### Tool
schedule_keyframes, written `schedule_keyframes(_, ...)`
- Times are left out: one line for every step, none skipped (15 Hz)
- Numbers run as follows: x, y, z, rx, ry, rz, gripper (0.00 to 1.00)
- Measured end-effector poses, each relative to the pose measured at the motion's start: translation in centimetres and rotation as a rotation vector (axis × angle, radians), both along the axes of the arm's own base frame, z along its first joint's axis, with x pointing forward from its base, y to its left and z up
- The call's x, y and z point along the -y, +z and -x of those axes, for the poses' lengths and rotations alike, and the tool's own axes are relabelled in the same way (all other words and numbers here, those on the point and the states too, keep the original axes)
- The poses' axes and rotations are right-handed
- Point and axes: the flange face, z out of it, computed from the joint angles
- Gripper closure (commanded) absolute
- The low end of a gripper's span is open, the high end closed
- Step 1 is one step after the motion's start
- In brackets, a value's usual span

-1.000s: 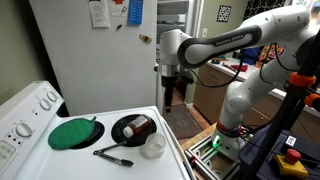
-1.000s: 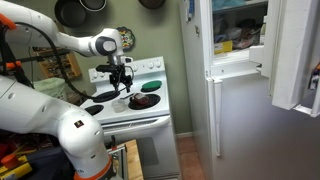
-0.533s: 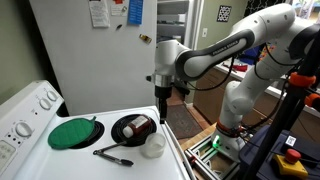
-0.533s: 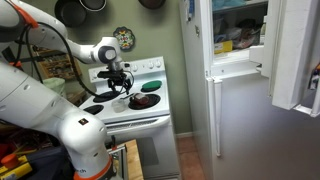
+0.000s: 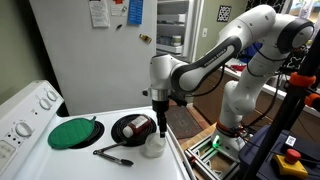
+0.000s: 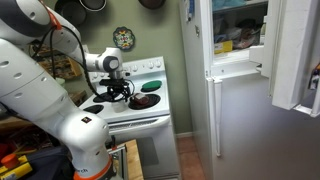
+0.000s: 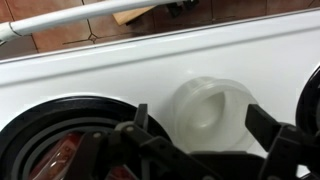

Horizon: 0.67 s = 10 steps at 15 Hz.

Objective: Pick up the clear lunch box and put it in the second shelf from the bottom in the refrigerator, close the refrigerator door

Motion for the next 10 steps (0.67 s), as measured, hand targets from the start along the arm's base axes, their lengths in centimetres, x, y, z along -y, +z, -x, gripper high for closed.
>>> schedule_keyframes(-0.1,-0.4,-0.1,-0.007,-0.001,0.005,0.0)
schedule_keyframes(-0.1,-0.8,-0.2,-0.014,-0.003,0.008,0.05)
schedule_keyframes(-0.2,-1.2,-0.3,-0.018,-0.004,0.012,0.11)
schedule_keyframes(-0.2,-1.5,-0.4,-0.023,-0.007,0.014,0.29)
schedule_keyframes(-0.3,-1.8,-0.5,-0.025,-0.012,0.013,0.29)
schedule_keyframes(-0.4,-2.1,-0.6,-0.027,-0.014,0.012,0.36)
schedule_keyframes(-0.5,-2.3,-0.7,-0.028,-0.017,0.011,0.46)
schedule_keyframes(-0.5,-2.5,-0.8,-0.03,-0.019,0.01,0.54)
schedule_keyframes(-0.6,-2.7,-0.8,-0.032,-0.022,0.011,0.6)
schedule_keyframes(-0.6,-2.9,-0.8,-0.036,-0.024,0.014,0.69)
